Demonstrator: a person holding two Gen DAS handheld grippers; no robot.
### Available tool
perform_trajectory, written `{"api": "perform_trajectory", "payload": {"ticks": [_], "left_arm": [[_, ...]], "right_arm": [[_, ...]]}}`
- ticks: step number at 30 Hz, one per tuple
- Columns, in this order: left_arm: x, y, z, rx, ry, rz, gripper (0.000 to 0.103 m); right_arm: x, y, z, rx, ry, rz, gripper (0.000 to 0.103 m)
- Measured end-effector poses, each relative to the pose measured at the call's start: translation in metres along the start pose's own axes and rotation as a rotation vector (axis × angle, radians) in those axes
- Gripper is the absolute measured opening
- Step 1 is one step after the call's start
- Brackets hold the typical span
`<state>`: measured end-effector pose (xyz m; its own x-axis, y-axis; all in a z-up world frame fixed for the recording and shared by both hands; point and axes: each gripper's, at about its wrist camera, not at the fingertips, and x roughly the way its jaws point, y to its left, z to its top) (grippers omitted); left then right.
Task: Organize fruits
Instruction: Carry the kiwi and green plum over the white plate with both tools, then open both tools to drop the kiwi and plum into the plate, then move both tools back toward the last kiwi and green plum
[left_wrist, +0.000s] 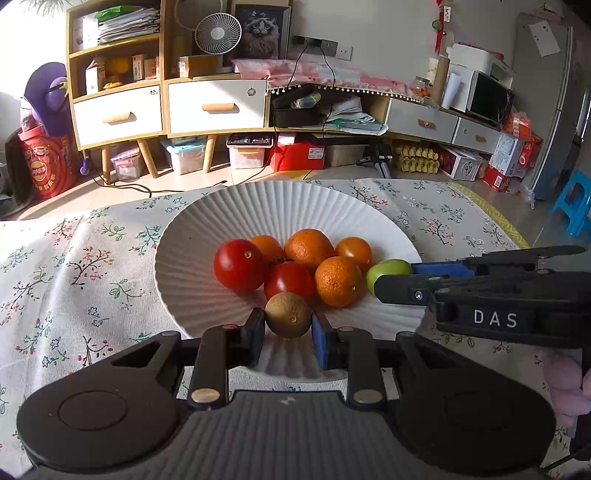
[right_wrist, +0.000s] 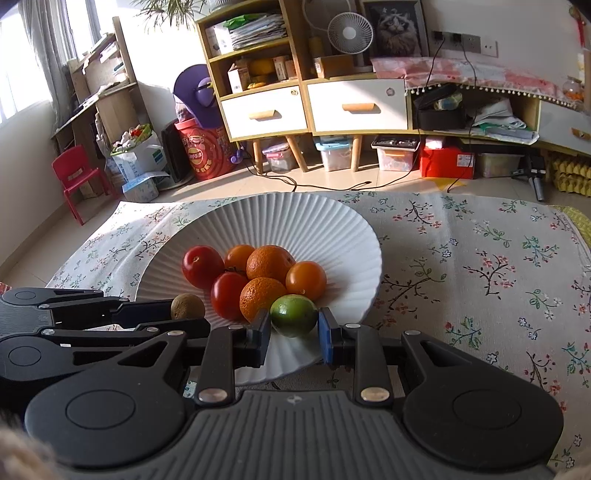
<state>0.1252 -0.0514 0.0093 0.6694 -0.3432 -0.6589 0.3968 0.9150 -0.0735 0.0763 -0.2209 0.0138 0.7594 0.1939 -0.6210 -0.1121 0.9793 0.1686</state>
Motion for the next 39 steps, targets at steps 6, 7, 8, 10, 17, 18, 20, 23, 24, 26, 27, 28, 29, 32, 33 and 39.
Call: {"api": "perform_trajectory", "payload": {"ticks": [6,7,8,10,17,18,20,23,24,26,27,28,29,32,33,39], "left_arm": [[-0.004,0.0,-0.001,0.002,-0.011,0.0,0.028],[-0.006,0.0,-0.001,0.001,-0.013,-0.002,0.032],[-0.007,0.0,-0.001,0.001,-0.016,-0.003,0.035],[-0.011,0.0,-0.001,0.001,-0.023,0.0,0.043],[-0.03,0.003,-0.005,0.017,-0.034,0.005,0.067],[-0.032,0.004,-0.006,0.017,-0.035,0.004,0.071],[-0.037,0.004,-0.008,0.013,-0.036,0.007,0.076],[-0.045,0.006,-0.011,0.008,-0.034,0.009,0.079],[-0.047,0.007,-0.012,0.006,-0.034,0.009,0.081],[-0.051,0.007,-0.014,0.004,-0.033,0.017,0.086],[-0.053,0.007,-0.015,0.002,-0.031,0.02,0.088],[-0.055,0.007,-0.017,-0.002,-0.027,0.02,0.091],[-0.057,0.007,-0.018,-0.006,-0.023,0.02,0.092],[-0.062,0.007,-0.023,-0.015,-0.012,0.021,0.094],[-0.064,0.007,-0.025,-0.016,-0.008,0.024,0.095],[-0.071,0.009,-0.039,-0.028,0.019,0.033,0.095]], "right_arm": [[-0.002,0.0,0.001,0.008,0.002,0.007,0.029],[-0.003,0.0,0.002,0.01,0.002,0.012,0.031],[-0.004,0.001,0.002,0.009,0.001,0.015,0.032],[-0.006,0.003,0.002,0.005,-0.001,0.016,0.039],[-0.017,0.011,0.003,-0.001,-0.01,0.022,0.063],[-0.018,0.012,0.003,-0.005,-0.01,0.022,0.065],[-0.023,0.016,0.002,-0.015,-0.014,0.024,0.069],[-0.028,0.02,0.001,-0.026,-0.016,0.025,0.074],[-0.03,0.021,0.001,-0.029,-0.017,0.025,0.075],[-0.032,0.022,0.0,-0.031,-0.014,0.023,0.077],[-0.033,0.022,0.0,-0.029,-0.011,0.023,0.079],[-0.034,0.023,-0.001,-0.025,-0.007,0.022,0.081],[-0.036,0.023,-0.001,-0.017,-0.001,0.018,0.082],[-0.041,0.024,-0.005,-0.006,0.006,0.011,0.086],[-0.043,0.025,-0.007,-0.004,0.008,0.009,0.088],[-0.05,0.03,-0.016,0.006,0.023,0.01,0.092]]}}
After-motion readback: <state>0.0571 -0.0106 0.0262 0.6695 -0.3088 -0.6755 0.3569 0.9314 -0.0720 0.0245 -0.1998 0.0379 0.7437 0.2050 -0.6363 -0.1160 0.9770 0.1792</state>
